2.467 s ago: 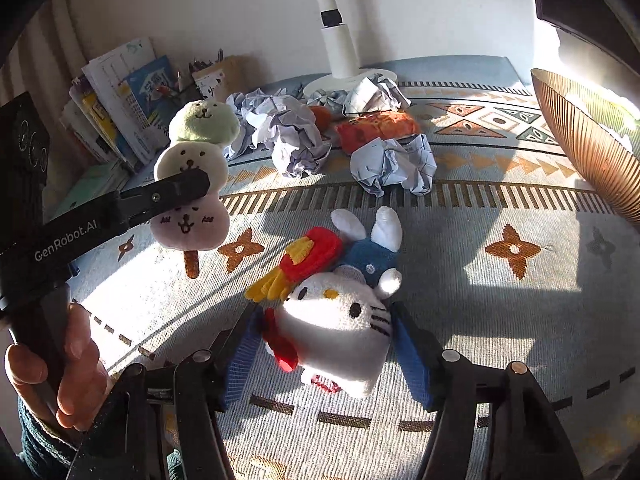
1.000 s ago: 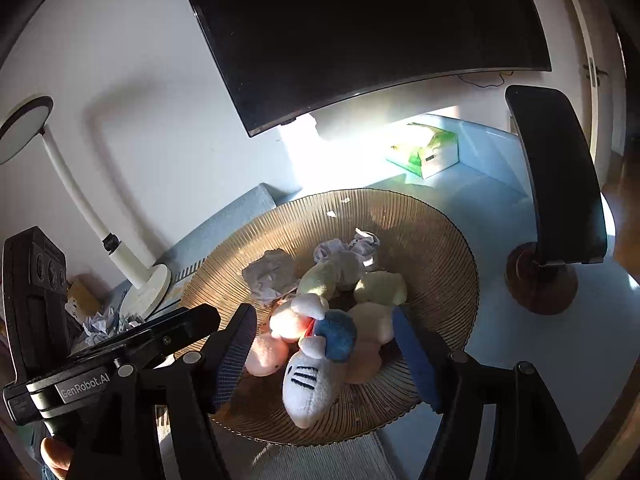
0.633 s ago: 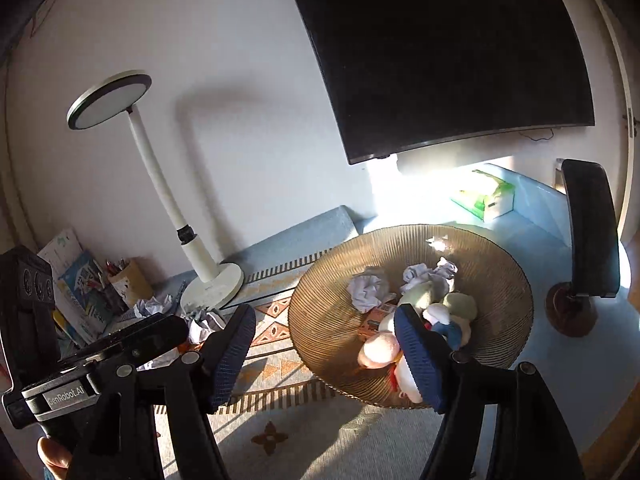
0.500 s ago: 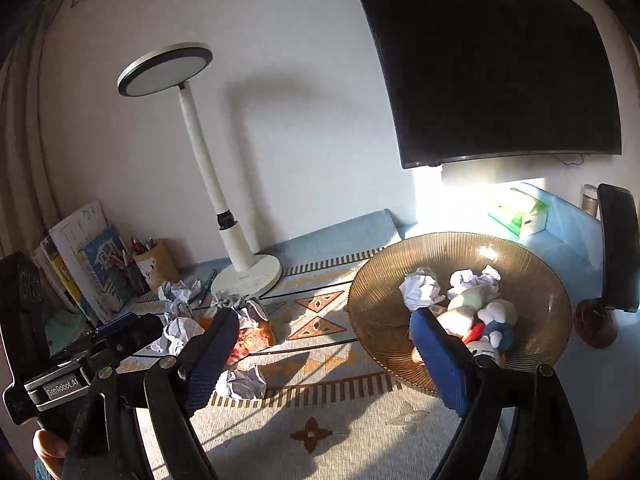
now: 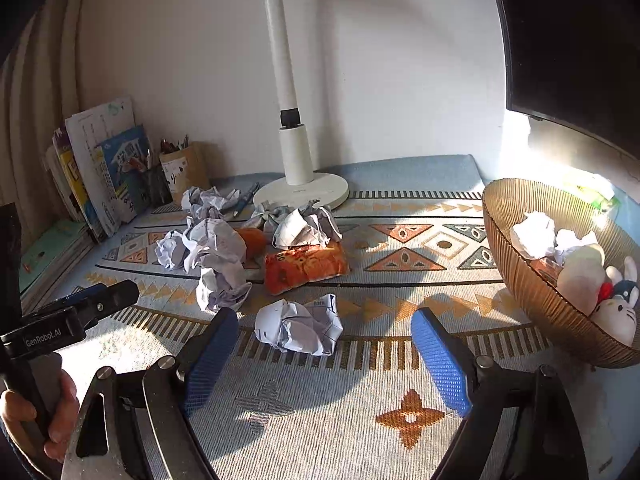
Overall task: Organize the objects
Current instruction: 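Move both tools back over the crumpled paper on the rug, then grasp a grey paper ball with the left tool while the right tool grasps white paper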
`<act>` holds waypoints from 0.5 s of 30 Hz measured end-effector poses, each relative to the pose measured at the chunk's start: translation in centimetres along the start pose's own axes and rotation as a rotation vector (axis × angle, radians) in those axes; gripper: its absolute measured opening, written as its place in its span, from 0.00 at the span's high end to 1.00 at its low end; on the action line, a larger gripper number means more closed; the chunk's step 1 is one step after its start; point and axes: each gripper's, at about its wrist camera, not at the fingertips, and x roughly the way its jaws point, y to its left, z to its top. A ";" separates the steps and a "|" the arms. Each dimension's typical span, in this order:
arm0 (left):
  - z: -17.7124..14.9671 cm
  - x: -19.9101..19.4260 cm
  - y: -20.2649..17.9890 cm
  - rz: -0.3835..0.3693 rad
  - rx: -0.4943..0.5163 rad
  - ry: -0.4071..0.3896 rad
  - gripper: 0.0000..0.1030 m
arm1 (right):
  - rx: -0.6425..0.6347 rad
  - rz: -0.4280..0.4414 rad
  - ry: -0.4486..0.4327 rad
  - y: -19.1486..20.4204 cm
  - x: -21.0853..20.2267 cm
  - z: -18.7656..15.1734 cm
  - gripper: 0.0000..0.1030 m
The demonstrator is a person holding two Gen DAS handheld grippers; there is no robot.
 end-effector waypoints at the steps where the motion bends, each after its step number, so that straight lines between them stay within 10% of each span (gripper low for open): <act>1: -0.1 0.1 0.0 0.005 0.003 0.006 0.04 | 0.005 -0.015 0.010 -0.1 0.3 0.0 0.09; 11: -0.1 1.4 -1.2 -0.015 0.047 0.087 0.05 | 0.028 -0.007 0.073 -0.7 1.6 0.4 0.08; 15: 1.0 3.6 -0.7 -0.299 -0.113 0.235 0.05 | 0.013 0.095 0.159 -0.6 3.3 0.7 0.08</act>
